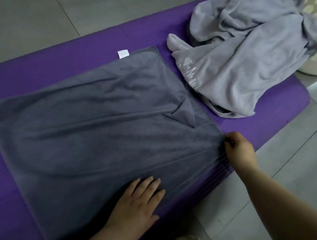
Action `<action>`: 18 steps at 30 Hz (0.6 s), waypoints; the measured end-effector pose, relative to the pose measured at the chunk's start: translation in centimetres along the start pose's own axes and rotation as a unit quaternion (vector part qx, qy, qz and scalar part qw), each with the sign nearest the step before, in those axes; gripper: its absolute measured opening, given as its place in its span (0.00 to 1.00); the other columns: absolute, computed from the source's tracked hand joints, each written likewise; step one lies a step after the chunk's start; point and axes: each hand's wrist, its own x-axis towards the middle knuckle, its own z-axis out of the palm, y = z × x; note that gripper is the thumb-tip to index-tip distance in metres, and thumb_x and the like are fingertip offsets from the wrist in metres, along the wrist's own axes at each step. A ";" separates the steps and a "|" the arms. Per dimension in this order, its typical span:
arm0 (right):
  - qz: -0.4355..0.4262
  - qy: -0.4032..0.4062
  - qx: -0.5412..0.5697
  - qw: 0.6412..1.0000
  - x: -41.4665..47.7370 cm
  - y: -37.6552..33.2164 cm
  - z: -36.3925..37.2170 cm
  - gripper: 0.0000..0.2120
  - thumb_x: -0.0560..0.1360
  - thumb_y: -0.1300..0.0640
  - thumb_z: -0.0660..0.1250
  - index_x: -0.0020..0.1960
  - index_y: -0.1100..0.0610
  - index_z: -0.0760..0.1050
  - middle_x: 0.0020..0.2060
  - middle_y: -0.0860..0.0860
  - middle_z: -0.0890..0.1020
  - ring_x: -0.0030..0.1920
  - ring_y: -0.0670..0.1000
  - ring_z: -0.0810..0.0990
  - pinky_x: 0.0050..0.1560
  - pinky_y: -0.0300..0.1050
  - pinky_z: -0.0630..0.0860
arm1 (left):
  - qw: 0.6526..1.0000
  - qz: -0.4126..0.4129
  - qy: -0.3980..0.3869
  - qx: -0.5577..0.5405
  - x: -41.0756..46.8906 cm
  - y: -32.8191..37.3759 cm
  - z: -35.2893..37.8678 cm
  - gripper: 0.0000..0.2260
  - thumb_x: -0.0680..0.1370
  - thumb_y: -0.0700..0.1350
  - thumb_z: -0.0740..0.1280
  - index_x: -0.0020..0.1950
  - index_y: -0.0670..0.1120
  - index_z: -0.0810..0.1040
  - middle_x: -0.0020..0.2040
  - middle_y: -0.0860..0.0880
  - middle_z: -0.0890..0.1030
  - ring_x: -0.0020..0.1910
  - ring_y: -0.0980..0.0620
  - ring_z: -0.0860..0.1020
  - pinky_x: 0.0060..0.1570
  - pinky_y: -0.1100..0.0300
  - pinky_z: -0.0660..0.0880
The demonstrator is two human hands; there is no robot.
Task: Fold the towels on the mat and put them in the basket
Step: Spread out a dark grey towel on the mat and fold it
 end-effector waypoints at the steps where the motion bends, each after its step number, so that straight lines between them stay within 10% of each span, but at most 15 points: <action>1: -0.016 -0.007 -0.052 0.999 0.0 -0.2 -0.2 0.13 0.76 0.66 0.59 0.59 0.64 0.72 0.55 0.61 0.77 0.55 0.60 0.75 0.50 0.47 0.68 | 1.000 0.007 0.000 -0.004 0.0 -0.2 -0.3 0.23 0.55 0.56 0.78 0.46 0.50 0.84 0.50 0.50 0.84 0.54 0.51 0.72 0.60 0.56 0.63; 5: -0.140 0.105 -0.165 0.971 0.3 -0.3 -1.0 0.13 0.68 0.68 0.59 0.51 0.68 0.74 0.45 0.69 0.77 0.43 0.69 0.77 0.43 0.58 0.76 | 0.999 -0.012 0.017 -0.047 0.3 -0.6 -1.5 0.17 0.51 0.44 0.80 0.37 0.50 0.83 0.39 0.54 0.83 0.43 0.54 0.78 0.35 0.65 0.78; 8: -0.333 0.077 -0.209 0.916 -1.2 0.2 -0.4 0.10 0.74 0.56 0.55 0.46 0.62 0.72 0.39 0.63 0.80 0.36 0.63 0.81 0.37 0.52 0.79 | 0.993 -0.044 0.062 -0.091 1.1 -1.2 -2.1 0.11 0.64 0.40 0.58 0.33 0.51 0.79 0.30 0.57 0.79 0.30 0.60 0.76 0.23 0.71 0.71; 12: -0.381 -0.109 -0.284 0.873 -2.3 0.1 0.1 0.34 0.77 0.37 0.43 0.52 0.62 0.77 0.47 0.59 0.83 0.45 0.58 0.83 0.43 0.53 0.80 | 0.987 -0.083 0.085 -0.106 1.4 -2.4 -3.2 0.13 0.65 0.40 0.52 0.41 0.50 0.73 0.30 0.56 0.78 0.24 0.58 0.75 0.19 0.68 0.68; 18: -0.436 -0.047 -0.286 0.852 0.1 0.5 -1.2 0.16 0.69 0.50 0.56 0.50 0.56 0.75 0.42 0.56 0.84 0.37 0.54 0.84 0.25 0.43 0.78 | 0.998 -0.022 0.052 -0.033 1.1 -3.7 -5.2 0.09 0.66 0.50 0.67 0.43 0.51 0.72 0.29 0.57 0.78 0.22 0.60 0.75 0.18 0.69 0.65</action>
